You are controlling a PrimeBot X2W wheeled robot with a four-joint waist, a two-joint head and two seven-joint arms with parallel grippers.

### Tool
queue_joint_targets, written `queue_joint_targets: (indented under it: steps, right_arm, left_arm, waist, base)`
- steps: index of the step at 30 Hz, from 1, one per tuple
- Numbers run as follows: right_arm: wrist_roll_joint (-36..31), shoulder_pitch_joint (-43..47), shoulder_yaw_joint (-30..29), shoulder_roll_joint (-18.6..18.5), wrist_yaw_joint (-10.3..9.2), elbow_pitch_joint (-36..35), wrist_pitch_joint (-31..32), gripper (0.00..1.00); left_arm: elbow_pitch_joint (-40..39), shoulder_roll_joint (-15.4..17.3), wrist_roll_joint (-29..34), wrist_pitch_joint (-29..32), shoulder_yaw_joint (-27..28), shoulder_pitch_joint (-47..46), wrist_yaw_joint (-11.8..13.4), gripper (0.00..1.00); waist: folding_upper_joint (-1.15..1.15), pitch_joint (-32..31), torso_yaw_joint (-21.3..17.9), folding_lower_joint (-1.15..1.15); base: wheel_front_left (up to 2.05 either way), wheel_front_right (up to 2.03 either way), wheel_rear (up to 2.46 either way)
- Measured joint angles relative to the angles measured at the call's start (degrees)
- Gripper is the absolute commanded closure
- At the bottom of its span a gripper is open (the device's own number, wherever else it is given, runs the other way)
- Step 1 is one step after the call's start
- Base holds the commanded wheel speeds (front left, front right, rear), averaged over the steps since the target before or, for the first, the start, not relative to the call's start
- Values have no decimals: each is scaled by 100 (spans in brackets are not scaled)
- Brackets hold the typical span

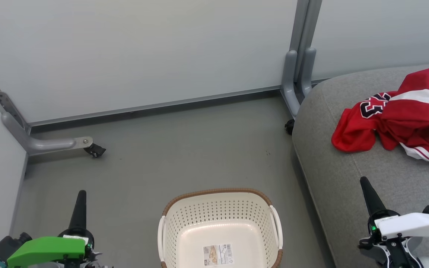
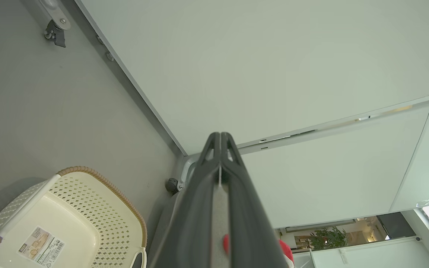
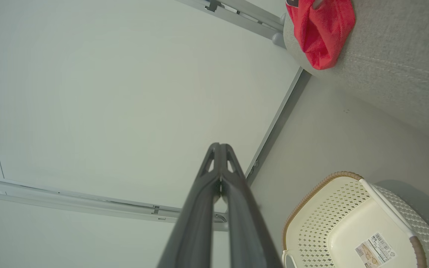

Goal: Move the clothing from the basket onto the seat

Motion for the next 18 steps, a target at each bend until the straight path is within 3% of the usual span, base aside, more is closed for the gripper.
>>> queue_joint_targets:
  steps: [18]
  right_arm:
    - [831, -147, -122, 1, 0, 68, 232, 100]
  left_arm:
    - [83, 0, -823, 234, 112, -238, -5, 100]
  waist:
    - [0, 119, 6, 0]
  base:
    - [0, 0, 0]
